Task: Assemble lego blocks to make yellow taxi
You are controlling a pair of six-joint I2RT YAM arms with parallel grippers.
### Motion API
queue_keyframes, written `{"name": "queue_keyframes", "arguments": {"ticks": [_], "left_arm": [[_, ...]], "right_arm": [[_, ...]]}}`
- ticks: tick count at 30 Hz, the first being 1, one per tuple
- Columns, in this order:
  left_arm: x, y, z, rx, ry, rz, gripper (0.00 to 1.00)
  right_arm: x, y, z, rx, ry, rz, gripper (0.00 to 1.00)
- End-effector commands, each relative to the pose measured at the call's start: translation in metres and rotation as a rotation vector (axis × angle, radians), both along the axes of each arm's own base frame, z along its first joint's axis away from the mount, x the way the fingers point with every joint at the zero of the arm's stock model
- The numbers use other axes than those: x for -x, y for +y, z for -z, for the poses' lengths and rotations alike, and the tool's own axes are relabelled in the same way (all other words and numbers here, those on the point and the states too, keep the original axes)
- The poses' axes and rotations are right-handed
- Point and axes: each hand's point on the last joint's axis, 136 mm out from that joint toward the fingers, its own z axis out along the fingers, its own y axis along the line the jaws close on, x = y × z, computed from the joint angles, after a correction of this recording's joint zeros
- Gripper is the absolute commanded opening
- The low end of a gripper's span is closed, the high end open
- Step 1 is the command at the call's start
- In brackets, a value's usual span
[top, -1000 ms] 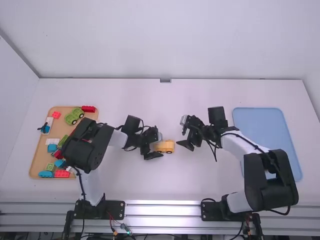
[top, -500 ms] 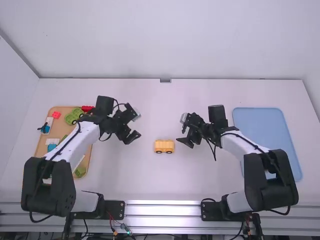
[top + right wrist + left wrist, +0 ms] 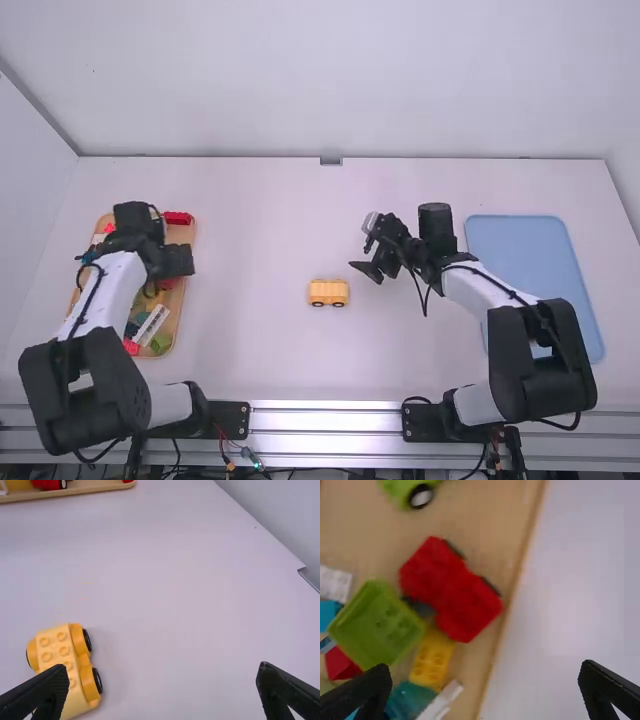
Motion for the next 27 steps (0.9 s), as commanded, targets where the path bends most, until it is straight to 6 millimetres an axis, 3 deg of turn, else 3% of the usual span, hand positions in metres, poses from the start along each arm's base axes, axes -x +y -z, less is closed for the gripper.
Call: {"name": "queue_keyframes", "arguments": {"ticks": [1, 3, 6, 10, 21, 27], "left_arm": [[0.013, 0.016, 0.009, 0.053, 0.007, -0.075, 0.88], [0.022, 0.029, 0.015, 0.065, 0.029, -0.125, 0.70], [0.033, 0.040, 0.028, 0.114, 0.057, -0.162, 0.64], [0.032, 0.036, 0.040, 0.206, 0.046, -0.094, 0.54], [0.040, 0.038, 0.063, 0.219, 0.127, -0.091, 0.52], [0.044, 0.039, 0.086, 0.219, 0.197, -0.039, 0.50]], "right_arm": [[-0.001, 0.000, -0.001, 0.000, 0.009, 0.018, 0.99], [-0.004, -0.004, 0.001, 0.010, 0.020, 0.048, 0.99], [-0.008, -0.007, 0.004, 0.025, 0.031, 0.085, 0.99], [-0.009, -0.007, 0.002, 0.021, 0.019, 0.081, 0.99], [-0.011, -0.006, -0.001, 0.013, 0.005, 0.080, 0.99], [-0.012, -0.006, -0.002, 0.013, 0.005, 0.080, 0.99]]}}
